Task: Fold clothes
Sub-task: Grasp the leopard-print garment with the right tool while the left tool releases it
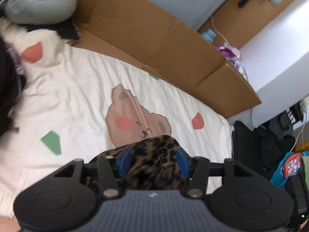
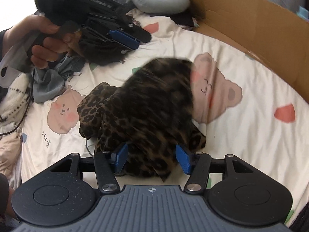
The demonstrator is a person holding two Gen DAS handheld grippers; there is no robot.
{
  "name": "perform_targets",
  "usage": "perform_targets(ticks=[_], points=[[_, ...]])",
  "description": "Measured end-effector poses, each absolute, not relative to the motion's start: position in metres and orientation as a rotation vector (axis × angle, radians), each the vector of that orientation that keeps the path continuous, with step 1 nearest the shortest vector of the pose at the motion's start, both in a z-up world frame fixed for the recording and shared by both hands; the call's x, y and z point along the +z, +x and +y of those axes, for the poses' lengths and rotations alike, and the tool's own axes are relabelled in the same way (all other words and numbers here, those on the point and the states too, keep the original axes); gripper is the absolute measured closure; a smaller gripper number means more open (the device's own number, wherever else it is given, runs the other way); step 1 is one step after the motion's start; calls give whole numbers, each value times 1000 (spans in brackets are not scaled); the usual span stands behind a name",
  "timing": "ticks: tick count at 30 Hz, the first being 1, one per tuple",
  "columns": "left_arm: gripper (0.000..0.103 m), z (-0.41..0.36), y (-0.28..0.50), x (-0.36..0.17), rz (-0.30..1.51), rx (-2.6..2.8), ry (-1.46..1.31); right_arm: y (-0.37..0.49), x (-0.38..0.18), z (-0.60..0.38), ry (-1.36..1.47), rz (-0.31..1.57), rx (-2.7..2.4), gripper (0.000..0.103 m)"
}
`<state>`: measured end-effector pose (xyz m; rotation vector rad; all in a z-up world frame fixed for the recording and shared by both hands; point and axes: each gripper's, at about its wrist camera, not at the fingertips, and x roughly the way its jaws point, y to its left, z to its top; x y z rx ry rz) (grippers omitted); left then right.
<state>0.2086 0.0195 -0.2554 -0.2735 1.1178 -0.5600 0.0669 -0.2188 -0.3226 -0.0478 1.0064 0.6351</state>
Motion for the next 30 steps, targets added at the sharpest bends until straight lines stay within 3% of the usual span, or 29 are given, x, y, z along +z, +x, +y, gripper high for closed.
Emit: perform_targets(ticks=[9,19,30], points=[[49,58,165,-282,1186,-532,-368,69,-348,-213,-71,1005,600,44],[48,52,129,-322,1299,-592,-377,71,-381,-211,-57,1051,512,44],[40,45,124,-366,1388,-539,-412,72,-404,-205,-132,1041,495,44]])
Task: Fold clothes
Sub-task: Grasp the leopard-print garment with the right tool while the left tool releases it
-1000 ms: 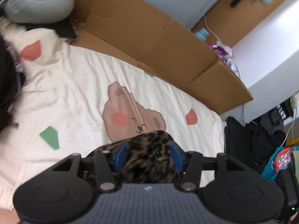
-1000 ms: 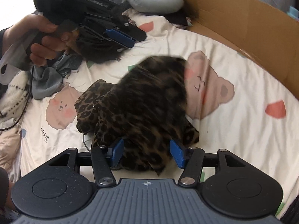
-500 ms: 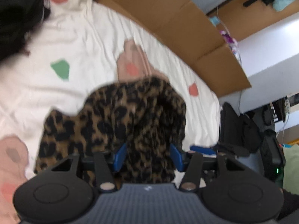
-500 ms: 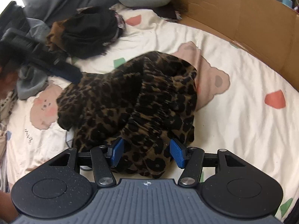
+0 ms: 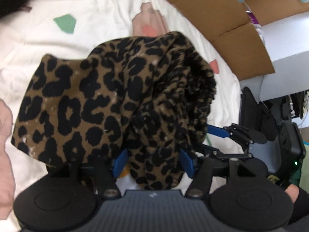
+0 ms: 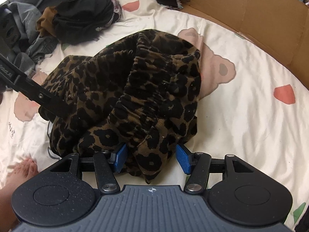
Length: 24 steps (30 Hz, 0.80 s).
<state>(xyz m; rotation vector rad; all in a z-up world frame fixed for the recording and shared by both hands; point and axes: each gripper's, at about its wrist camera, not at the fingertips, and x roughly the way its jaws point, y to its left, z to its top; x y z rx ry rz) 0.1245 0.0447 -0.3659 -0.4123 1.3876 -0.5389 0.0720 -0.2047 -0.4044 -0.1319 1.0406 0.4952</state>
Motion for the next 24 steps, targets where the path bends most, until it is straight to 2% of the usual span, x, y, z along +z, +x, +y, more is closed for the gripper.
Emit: perform_targets(ticks=[5,7,8,9,11,14,24], points=[[40,41,127,-377,1383,-520,-477,74,-410,-199,-179,1024,495,44],[43,40,128,-383,1389,-503,-499,75,-411,-200,-182,1031,502,54],[46,41,128,-384,1392,-500,-516,76,-411,-201,-182,1036,507,69],[49,41,128,-384,1391,-498,-533,76,-411,-202,-176,1040,506,75],[71,41,127,-380,1379,-497,-550,77,-407,-208,-151,1037,492,84],[81,43,125,-366,1344,-492,-547,77,-398,-219,-117,1027,463,90],[87,66,116,-296,1197,-470,-464,74,-348,-256,41,979,401,96]])
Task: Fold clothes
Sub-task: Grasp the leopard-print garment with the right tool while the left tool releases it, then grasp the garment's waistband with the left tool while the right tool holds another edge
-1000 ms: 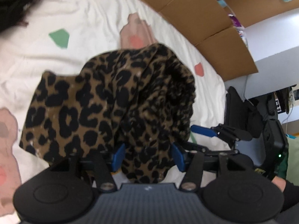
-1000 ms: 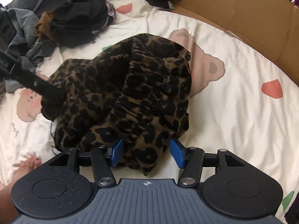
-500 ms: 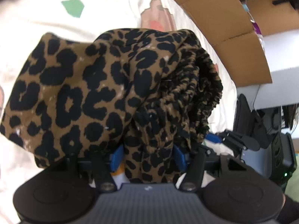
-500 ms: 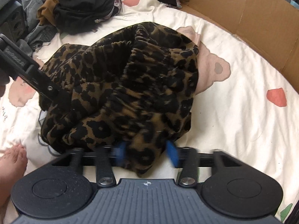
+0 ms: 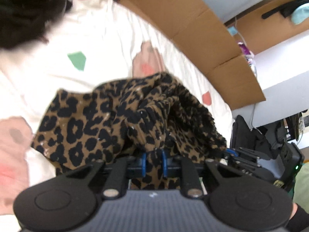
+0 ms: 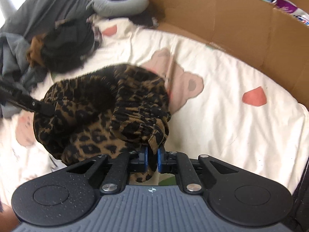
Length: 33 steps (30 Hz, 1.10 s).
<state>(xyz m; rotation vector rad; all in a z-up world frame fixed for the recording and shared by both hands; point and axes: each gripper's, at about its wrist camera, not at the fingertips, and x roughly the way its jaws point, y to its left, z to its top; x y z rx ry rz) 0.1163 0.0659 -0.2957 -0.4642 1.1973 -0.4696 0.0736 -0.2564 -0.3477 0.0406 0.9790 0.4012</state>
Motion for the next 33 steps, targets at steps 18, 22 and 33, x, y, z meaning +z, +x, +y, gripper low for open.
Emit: perform_targets(ticks=[18,22,33], points=[[91,85,67,-153,980,-517,-355,28,-218,-287,80,797,416,97],[93,87,56,-123,925,-537,-348,12,-185,-289,50,752,446,97],[94,83,21,-71,866,-610,-308,-33,-121,-309,50,682,492,97]])
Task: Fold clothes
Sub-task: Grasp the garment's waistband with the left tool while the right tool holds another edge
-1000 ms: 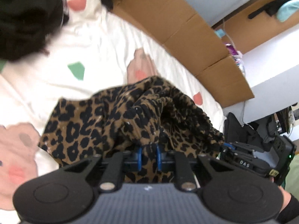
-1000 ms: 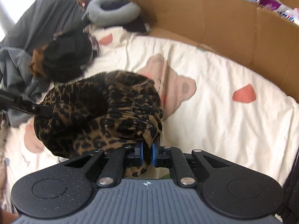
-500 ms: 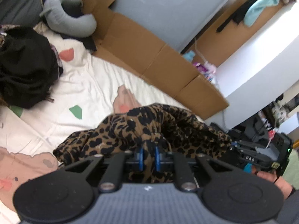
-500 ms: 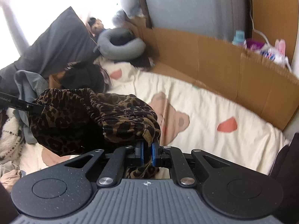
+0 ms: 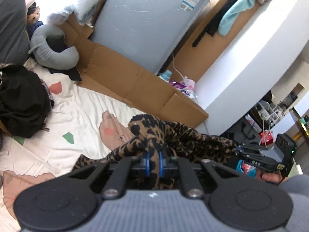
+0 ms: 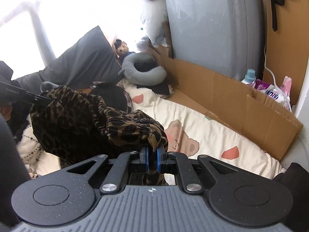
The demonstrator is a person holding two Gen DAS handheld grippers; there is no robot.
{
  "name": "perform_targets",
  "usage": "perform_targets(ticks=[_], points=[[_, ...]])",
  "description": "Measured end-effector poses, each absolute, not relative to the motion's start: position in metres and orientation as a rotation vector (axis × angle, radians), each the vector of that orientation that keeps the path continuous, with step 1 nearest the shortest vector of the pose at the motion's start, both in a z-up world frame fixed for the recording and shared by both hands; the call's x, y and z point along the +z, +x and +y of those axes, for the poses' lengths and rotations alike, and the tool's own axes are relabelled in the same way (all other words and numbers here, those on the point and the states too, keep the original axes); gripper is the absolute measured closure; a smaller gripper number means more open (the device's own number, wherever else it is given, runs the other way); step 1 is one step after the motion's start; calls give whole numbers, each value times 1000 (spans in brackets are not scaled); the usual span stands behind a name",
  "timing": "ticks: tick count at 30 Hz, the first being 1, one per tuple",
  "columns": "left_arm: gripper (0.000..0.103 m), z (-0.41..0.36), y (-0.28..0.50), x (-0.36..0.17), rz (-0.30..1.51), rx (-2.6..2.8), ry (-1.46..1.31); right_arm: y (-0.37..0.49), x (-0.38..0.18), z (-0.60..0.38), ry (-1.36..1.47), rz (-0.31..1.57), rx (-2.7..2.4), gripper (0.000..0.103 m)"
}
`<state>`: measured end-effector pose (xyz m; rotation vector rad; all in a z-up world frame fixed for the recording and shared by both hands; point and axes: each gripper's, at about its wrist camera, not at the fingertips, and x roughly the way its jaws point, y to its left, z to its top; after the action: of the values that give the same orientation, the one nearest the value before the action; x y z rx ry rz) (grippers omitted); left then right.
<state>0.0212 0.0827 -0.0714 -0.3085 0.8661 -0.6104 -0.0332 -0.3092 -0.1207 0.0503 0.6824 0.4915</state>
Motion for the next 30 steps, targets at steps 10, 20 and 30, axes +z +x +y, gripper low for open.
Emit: perform_targets(ticks=[10,20,30], points=[[94,75,0,-54,870,-696,-305,-79,-81,-330,25,670,508,97],[94,67,8,-74,917,-740,-287,-83,-95,-351,100,716,475,97],[94,67,49,-132,1019,-679,-259,-37,-155,-348,127,799,455,97]])
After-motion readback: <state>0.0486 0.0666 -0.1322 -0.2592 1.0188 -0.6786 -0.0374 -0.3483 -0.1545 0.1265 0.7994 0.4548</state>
